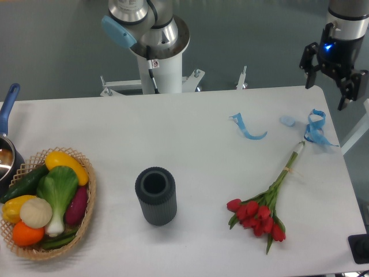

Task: Pick up the flowers from the table
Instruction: 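Move the open gripper down toward the tulip stems near the ribbon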

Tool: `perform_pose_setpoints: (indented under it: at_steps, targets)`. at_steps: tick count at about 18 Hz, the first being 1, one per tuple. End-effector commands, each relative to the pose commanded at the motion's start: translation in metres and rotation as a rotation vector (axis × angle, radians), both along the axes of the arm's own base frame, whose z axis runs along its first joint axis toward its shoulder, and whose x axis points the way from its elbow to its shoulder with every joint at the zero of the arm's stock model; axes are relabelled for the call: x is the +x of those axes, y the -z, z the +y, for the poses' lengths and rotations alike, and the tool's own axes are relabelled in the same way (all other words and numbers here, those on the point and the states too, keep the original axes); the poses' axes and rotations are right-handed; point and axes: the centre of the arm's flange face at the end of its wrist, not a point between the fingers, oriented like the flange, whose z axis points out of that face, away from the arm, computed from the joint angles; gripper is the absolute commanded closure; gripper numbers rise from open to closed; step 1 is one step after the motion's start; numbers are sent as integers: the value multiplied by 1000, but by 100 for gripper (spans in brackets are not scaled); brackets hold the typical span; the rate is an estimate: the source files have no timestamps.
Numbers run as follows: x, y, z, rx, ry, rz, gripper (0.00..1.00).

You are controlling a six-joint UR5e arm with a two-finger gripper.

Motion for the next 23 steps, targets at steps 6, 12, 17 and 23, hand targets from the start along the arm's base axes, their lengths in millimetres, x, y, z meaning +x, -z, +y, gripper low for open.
perform_pose_setpoints:
  at_steps: [6,12,17,23]
  targets:
    - [4,4,4,-4,4,-4,0]
    - [14,28,3,-2,-6,-15,0]
    - [29,58,20,30,-120,-25,0]
    - [50,110,33,6,-145,-129,0]
